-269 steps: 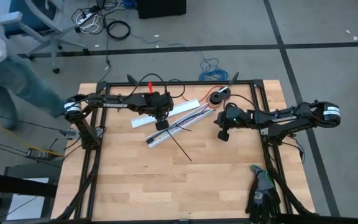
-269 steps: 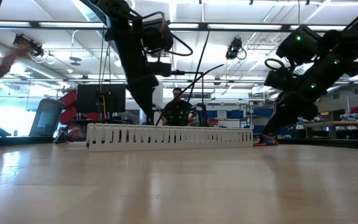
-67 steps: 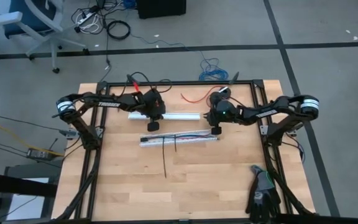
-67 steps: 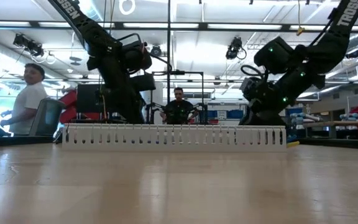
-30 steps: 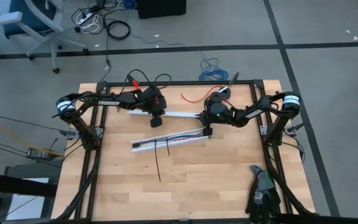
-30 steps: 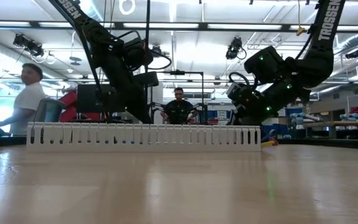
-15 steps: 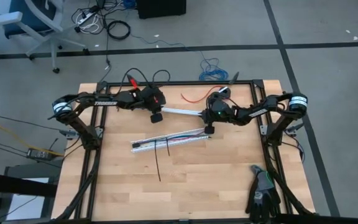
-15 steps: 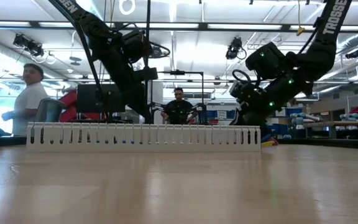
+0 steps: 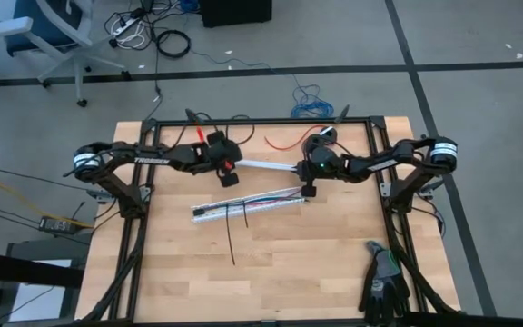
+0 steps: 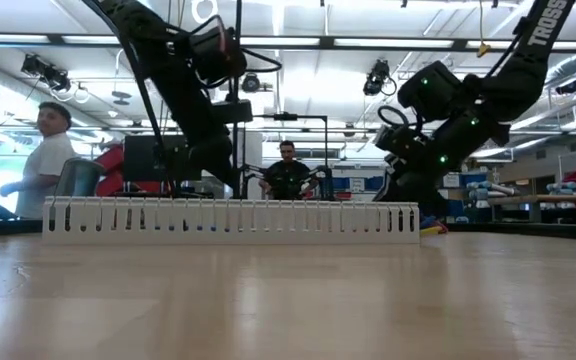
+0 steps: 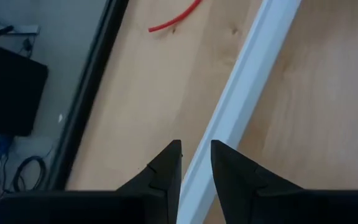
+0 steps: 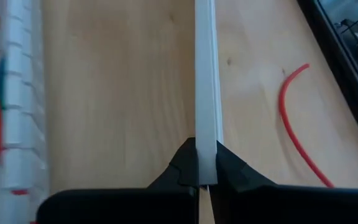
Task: Ziptie cables
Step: Close the white cable duct
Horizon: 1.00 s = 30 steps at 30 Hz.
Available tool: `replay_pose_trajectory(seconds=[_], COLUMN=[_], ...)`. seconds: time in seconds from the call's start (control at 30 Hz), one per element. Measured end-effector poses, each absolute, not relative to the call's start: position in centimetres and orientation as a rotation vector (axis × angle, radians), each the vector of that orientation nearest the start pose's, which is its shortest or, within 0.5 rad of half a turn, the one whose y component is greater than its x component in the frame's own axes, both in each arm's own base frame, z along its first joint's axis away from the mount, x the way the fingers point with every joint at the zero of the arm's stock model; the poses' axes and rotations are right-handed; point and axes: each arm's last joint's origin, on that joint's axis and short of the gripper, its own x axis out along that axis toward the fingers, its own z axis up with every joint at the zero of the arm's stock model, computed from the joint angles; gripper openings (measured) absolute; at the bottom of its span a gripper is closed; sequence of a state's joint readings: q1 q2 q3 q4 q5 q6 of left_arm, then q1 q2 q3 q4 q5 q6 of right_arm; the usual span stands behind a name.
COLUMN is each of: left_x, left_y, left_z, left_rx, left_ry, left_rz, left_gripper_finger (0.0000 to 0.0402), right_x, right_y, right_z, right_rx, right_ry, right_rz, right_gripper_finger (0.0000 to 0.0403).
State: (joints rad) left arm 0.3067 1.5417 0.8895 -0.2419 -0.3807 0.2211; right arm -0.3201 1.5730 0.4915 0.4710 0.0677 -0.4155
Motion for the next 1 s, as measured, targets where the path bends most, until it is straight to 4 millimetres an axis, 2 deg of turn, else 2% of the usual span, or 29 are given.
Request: replay_pose_trajectory(seconds=[0.2,0.4,0.63,0.83,1.0], left_x=[27.0,24.9,22.5,21.4,21.3], left_y=[8.3,6.2,4.4,2.6,1.3], left_z=[17.3,17.0,16.3,15.6,15.9], left_rx=[0.16,0.119,0.05,0.046,0.064], left_ry=[0.961,0.861,0.8,0.79,0.754], left_rz=[0.589,0.655,0.699,0.742,0.747], left_gripper_finger=[0.0094,0.0094,0.0094,0.0094,0.0094], right_x=[24.9,24.4,24.4,24.9,25.6], right_y=[-7.7,-6.0,-3.6,-1.7,-0.5], right_z=[14.2,15.3,16.9,18.3,19.5], right_rx=[-0.336,-0.328,-0.264,-0.236,-0.265], right_ry=[0.65,0.654,0.574,0.616,0.651], right_rz=[-0.221,-0.169,-0.109,-0.041,-0.04], right_gripper_finger=[0.0004,0.0004,0.0004,0.0003,0.0003])
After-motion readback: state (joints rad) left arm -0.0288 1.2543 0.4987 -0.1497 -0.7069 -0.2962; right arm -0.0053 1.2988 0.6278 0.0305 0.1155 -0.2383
